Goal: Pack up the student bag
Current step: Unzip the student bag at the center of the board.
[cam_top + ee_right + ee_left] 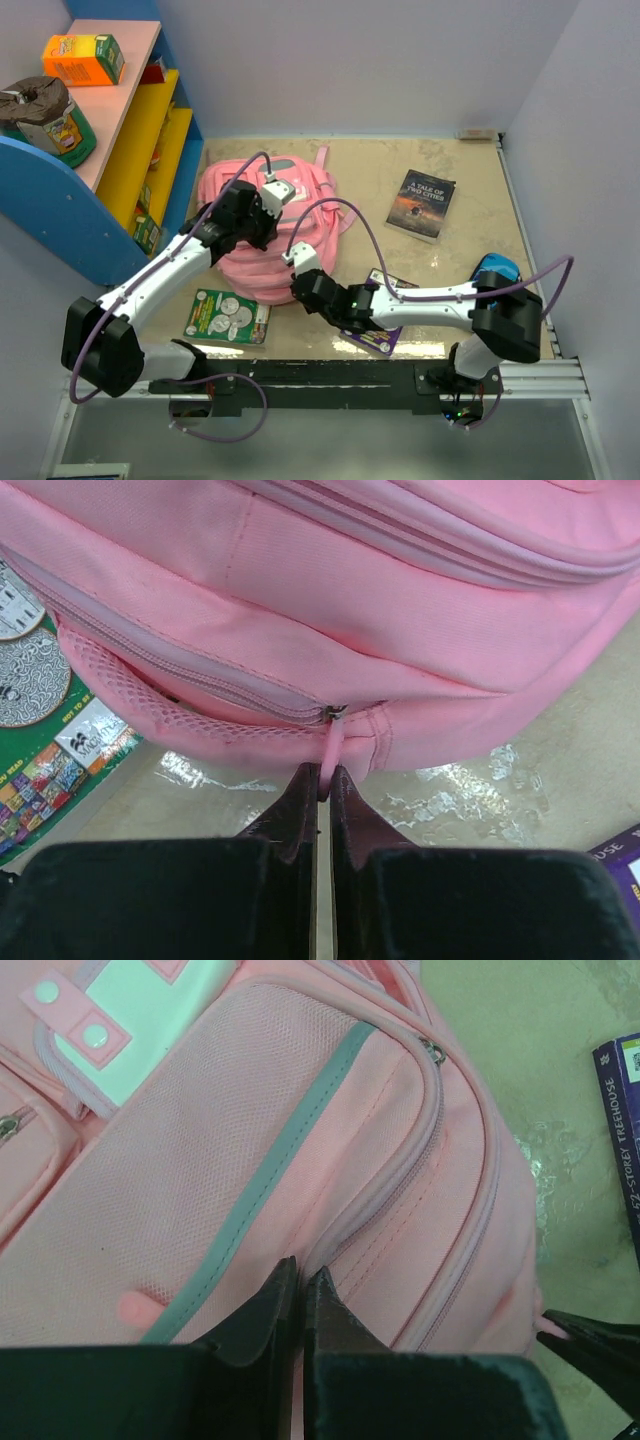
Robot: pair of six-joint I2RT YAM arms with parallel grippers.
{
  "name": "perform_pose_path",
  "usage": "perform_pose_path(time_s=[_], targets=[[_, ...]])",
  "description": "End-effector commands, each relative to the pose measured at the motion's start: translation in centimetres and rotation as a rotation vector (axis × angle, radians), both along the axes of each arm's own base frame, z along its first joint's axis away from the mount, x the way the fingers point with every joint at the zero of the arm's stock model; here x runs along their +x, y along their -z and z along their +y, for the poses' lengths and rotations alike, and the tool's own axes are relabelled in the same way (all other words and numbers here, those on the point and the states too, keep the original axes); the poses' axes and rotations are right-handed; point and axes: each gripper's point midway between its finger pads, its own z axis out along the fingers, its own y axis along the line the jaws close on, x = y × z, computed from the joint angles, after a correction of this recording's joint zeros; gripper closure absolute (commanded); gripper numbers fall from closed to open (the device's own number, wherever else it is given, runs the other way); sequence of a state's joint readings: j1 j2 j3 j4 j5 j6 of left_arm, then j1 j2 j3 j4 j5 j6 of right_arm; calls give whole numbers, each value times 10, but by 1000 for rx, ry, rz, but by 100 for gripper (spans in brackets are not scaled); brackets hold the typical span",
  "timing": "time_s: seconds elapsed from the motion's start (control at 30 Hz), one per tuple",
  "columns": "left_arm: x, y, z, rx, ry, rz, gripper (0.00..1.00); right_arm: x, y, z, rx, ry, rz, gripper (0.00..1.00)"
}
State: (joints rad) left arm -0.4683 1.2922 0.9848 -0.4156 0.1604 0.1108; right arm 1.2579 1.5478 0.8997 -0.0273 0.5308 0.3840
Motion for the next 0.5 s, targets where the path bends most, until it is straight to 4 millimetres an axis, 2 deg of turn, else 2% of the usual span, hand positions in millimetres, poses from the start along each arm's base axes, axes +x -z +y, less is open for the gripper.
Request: perform_pose_path(time_s=[0.0, 0.1, 0.17, 0.2, 0.27, 0.3, 0.37, 0.47], targets=[[27, -67, -38, -180, -9, -142, 100, -14, -31, 54, 83, -72, 12, 100], [27, -79, -45, -238, -26, -116, 100, -4, -29, 63, 41, -29, -10, 100], [28, -88, -51, -273, -29, -109, 100, -5, -40, 81, 52, -61, -38, 100], [29, -92, -54, -288, -21, -107, 100, -5, -34, 87, 35, -65, -49, 100], [31, -108, -58, -319, -17, -121, 100, -7, -37, 98, 34, -87, -68, 100], [30, -114, -61, -332, -3, -119, 100, -9, -30, 101, 17, -94, -68, 100], [30, -127, -64, -358, 6, -126, 100, -10, -32, 102, 3, -83, -85, 100], [32, -133, -62, -360, -7, -136, 100, -7, -42, 81, -24, -7, -127, 100]])
